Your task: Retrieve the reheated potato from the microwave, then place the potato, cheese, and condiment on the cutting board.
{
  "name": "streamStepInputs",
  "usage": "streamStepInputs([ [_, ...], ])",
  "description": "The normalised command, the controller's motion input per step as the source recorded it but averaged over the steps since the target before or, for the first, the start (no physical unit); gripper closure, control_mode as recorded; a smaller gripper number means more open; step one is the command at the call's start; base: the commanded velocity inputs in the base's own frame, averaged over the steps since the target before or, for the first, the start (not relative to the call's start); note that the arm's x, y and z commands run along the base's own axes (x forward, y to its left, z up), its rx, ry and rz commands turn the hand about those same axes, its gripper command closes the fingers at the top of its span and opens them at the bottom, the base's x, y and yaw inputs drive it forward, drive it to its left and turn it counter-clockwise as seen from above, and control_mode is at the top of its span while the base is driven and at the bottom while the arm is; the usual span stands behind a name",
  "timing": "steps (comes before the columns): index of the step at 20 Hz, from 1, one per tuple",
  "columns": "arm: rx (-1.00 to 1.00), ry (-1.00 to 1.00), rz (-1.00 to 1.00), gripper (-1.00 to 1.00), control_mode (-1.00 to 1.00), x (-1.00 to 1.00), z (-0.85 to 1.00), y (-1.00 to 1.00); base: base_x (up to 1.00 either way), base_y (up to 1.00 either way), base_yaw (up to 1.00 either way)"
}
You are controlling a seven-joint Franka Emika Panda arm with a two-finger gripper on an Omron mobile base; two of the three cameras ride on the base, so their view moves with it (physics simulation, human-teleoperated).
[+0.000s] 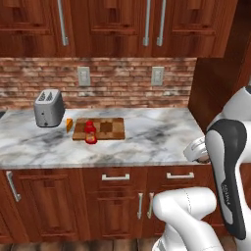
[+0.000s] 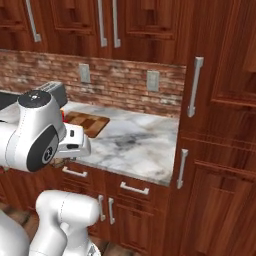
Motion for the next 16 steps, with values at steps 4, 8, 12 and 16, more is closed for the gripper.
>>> streamStepInputs([
  [4,0.00,0.00,0.00,1.00,1.00,0.00,0.00,0.00,0.53,0.50,-0.30],
  [8,0.00,0.00,0.00,1.00,1.00,0.00,0.00,0.00,0.35,0.64,-0.19],
  [12,0.00,0.00,0.00,1.00,1.00,0.00,0.00,0.00,0.34,0.62,-0.10],
  [16,0.00,0.00,0.00,1.00,1.00,0.00,0.00,0.00,0.63,0.34,-0.04],
])
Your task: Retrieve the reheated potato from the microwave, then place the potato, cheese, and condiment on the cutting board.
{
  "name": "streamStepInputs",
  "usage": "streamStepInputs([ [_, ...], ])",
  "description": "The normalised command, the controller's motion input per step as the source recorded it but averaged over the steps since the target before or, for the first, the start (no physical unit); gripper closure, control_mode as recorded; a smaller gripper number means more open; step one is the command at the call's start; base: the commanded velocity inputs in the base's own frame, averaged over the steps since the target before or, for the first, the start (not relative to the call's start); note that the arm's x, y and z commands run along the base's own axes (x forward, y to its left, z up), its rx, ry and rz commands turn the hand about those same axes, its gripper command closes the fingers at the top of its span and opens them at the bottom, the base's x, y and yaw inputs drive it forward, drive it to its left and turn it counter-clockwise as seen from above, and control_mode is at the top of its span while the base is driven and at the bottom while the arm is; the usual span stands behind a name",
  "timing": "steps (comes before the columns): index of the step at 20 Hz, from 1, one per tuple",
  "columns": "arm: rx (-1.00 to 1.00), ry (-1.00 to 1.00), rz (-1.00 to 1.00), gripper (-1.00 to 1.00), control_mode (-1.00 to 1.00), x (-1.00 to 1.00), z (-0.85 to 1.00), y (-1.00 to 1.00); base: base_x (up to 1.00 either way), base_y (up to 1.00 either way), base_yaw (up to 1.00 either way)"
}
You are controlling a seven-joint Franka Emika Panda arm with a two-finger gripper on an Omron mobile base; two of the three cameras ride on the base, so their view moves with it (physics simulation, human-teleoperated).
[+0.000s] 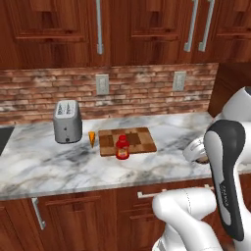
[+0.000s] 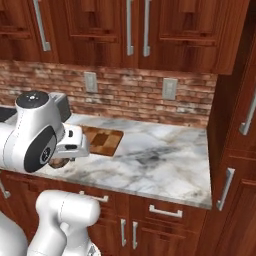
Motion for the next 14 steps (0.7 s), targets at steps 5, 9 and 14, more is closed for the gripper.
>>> streamStepInputs([
  [5,0.00,0.00,0.00,1.00,1.00,0.00,0.00,0.00,0.58,0.26,-0.01],
  [9,0.00,0.00,0.00,1.00,1.00,0.00,0.00,0.00,0.22,0.24,0.00],
  [14,0.00,0.00,0.00,1.00,1.00,0.00,0.00,0.00,0.09,0.37,0.00],
])
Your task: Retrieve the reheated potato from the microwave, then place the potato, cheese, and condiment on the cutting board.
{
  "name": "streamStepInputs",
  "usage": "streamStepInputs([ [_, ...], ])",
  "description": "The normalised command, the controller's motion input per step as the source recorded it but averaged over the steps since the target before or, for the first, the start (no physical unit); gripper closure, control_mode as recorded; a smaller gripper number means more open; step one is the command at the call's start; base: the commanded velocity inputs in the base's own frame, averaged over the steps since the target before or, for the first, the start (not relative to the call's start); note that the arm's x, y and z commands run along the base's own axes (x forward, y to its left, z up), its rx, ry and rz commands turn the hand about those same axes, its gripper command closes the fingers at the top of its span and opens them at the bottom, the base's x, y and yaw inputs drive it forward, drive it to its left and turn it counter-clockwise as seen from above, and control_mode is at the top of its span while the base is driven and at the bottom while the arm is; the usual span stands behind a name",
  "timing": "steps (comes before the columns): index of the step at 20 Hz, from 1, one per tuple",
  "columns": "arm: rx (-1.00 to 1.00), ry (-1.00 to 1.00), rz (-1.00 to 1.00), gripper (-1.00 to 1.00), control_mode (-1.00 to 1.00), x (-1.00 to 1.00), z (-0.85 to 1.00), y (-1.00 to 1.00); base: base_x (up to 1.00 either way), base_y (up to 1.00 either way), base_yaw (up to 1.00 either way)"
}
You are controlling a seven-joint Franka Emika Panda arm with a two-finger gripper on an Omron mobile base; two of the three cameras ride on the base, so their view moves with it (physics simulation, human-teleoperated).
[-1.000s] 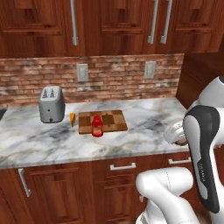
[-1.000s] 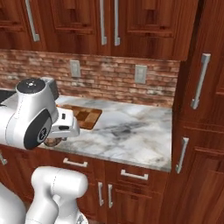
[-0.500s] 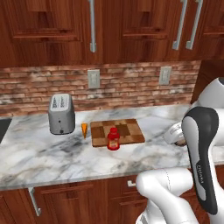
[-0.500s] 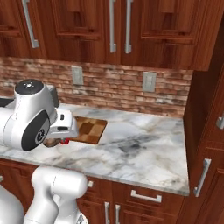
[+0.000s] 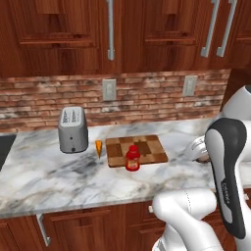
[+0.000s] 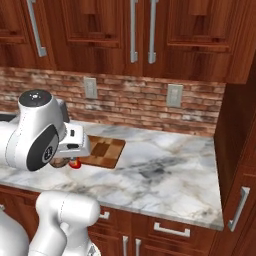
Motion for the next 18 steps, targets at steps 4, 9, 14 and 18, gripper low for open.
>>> streamStepInputs([
  [4,0.00,0.00,0.00,1.00,1.00,0.00,0.00,0.00,0.22,0.42,-0.04],
  [9,0.00,0.00,0.00,1.00,1.00,0.00,0.00,0.00,0.55,0.27,-0.09],
  [14,0.00,0.00,0.00,1.00,1.00,0.00,0.00,0.00,0.40,0.17,-0.03],
  [18,0.00,0.00,0.00,1.00,1.00,0.00,0.00,0.00,0.42,0.16,-0.03],
])
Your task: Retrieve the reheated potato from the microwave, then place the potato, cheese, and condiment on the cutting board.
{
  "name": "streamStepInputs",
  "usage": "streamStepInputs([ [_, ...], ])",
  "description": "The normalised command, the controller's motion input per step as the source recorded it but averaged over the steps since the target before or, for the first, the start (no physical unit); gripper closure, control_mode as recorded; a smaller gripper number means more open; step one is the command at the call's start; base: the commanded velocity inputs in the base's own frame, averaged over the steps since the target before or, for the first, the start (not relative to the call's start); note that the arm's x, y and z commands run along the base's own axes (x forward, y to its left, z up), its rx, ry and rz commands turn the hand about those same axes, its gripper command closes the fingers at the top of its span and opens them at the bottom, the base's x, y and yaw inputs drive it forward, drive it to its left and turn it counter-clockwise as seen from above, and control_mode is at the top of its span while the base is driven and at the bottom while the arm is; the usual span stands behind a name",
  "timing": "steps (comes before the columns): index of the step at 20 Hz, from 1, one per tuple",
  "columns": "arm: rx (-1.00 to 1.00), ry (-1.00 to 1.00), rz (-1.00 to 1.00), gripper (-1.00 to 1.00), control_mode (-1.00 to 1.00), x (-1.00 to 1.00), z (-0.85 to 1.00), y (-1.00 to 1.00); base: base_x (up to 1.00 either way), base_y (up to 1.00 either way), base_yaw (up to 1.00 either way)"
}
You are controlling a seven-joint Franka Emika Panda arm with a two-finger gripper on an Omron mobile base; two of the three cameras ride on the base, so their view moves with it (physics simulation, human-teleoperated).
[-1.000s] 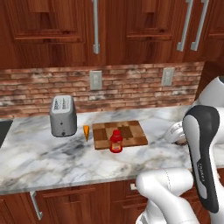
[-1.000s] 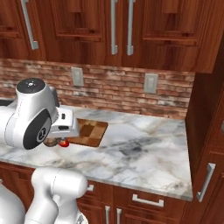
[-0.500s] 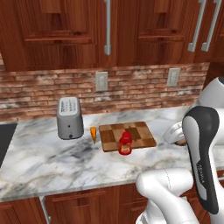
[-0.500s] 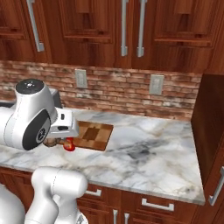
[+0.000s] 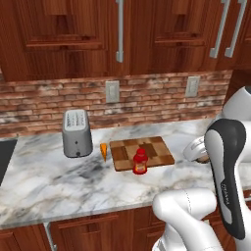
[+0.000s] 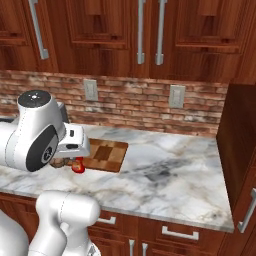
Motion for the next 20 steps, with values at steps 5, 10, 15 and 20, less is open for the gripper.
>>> streamStepInputs([
  [5,0.00,0.00,0.00,1.00,1.00,0.00,0.00,0.00,0.10,0.04,0.00],
  [10,0.00,0.00,0.00,1.00,1.00,0.00,0.00,0.00,0.00,0.00,0.00],
  [15,0.00,0.00,0.00,1.00,1.00,0.00,0.00,0.00,0.00,0.00,0.00],
  [20,0.00,0.00,0.00,1.00,1.00,0.00,0.00,0.00,0.00,0.00,0.00],
])
